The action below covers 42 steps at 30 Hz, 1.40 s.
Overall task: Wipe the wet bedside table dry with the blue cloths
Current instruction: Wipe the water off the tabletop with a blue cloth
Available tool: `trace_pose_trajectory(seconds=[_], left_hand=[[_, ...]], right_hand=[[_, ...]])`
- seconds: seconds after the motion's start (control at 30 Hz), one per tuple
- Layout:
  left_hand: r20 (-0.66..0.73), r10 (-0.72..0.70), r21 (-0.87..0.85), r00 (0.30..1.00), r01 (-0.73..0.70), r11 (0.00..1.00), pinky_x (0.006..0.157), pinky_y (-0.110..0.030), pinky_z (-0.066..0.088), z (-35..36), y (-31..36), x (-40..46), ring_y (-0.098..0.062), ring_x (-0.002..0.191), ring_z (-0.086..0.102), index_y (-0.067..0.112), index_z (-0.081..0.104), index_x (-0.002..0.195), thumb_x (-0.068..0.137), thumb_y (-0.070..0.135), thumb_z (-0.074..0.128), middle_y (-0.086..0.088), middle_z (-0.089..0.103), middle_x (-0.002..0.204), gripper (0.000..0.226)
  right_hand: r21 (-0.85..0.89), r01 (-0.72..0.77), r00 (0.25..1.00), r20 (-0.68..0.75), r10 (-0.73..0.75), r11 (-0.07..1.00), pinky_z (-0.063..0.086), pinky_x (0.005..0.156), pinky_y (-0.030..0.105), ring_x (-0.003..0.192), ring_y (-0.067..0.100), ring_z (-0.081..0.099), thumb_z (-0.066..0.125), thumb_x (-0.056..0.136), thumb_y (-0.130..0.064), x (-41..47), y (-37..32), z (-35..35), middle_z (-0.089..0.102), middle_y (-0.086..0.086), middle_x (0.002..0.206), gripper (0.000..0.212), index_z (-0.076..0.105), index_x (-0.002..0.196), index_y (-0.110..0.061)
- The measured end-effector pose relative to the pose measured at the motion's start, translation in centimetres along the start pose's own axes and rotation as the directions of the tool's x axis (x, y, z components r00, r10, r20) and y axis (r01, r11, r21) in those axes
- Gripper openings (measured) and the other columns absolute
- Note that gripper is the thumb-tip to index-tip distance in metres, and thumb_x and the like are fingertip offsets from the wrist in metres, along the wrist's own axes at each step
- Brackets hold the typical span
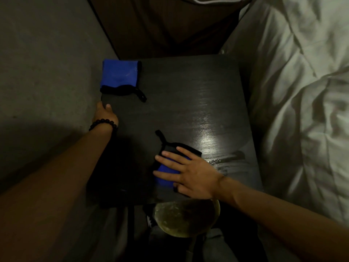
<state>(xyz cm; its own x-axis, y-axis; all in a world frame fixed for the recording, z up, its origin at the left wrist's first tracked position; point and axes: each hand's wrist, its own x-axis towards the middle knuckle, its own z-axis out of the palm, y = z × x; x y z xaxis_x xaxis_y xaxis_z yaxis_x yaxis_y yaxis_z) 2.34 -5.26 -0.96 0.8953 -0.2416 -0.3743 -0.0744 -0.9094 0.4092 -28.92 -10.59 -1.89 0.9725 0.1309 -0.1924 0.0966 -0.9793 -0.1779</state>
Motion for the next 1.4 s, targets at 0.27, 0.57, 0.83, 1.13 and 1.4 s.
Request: trace_pose_trajectory(seconds=[0.27,0.57,0.83,1.13,1.4], left_hand=[[0.007,-0.004,0.011,1.000,0.004,1.000,0.113,-0.036,0.012,0.0,-0.2,0.2,-0.031,0.140,0.020,0.012,0.018,0.147,0.102,0.026,0.026,-0.014,0.018,0.154,0.047],[0.015,0.016,-0.021,1.000,-0.016,1.000,0.112,-0.036,0.014,0.0,-0.3,0.2,-0.032,0.139,0.023,0.010,0.020,0.146,0.102,0.026,0.025,-0.015,0.021,0.153,0.047],[0.001,0.055,-0.036,0.998,-0.055,0.998,0.114,-0.034,0.009,0.0,-0.4,-0.2,-0.029,0.141,0.017,0.011,0.016,0.147,0.102,0.026,0.025,-0.013,0.016,0.155,0.049],[0.015,0.036,-0.014,0.999,-0.036,0.999,0.113,-0.033,0.010,-0.2,-0.1,-0.6,-0.029,0.141,0.017,0.012,0.015,0.148,0.102,0.027,0.024,-0.012,0.015,0.155,0.049],[0.013,0.055,-0.013,0.998,-0.055,0.998,0.113,-0.033,0.008,-0.2,-0.3,-0.3,-0.029,0.141,0.016,0.012,0.015,0.148,0.102,0.026,0.025,-0.012,0.015,0.155,0.049]], right_hand=[[0.005,-0.046,0.998,0.034,0.045,0.999,-0.001,0.125,0.050,0.157,0.022,-0.006,0.036,0.102,-0.046,-3.1,2.6,-0.1,0.000,0.003,0.171,0.066,0.010,0.162,-0.037],[-0.008,-0.118,0.993,0.002,0.118,0.993,-0.001,0.125,0.048,0.157,0.023,-0.002,0.037,0.101,-0.045,-6.7,5.6,-0.3,0.003,0.004,0.171,0.066,0.013,0.162,-0.036],[-0.021,-0.273,0.962,0.010,0.273,0.962,0.005,0.125,0.051,0.157,0.025,-0.003,0.032,0.101,-0.045,-9.9,7.1,0.3,0.003,0.005,0.171,0.067,0.006,0.162,-0.035],[0.018,-0.485,0.873,-0.047,0.486,0.874,0.017,0.123,0.054,0.157,0.025,0.003,0.025,0.104,-0.046,-12.1,6.3,1.6,0.008,0.006,0.171,0.062,0.011,0.162,-0.032],[0.068,-0.619,0.780,-0.064,0.623,0.782,0.021,0.121,0.056,0.157,0.027,0.007,0.021,0.104,-0.044,-12.9,4.0,2.1,0.010,0.010,0.170,0.060,0.018,0.162,-0.028]])
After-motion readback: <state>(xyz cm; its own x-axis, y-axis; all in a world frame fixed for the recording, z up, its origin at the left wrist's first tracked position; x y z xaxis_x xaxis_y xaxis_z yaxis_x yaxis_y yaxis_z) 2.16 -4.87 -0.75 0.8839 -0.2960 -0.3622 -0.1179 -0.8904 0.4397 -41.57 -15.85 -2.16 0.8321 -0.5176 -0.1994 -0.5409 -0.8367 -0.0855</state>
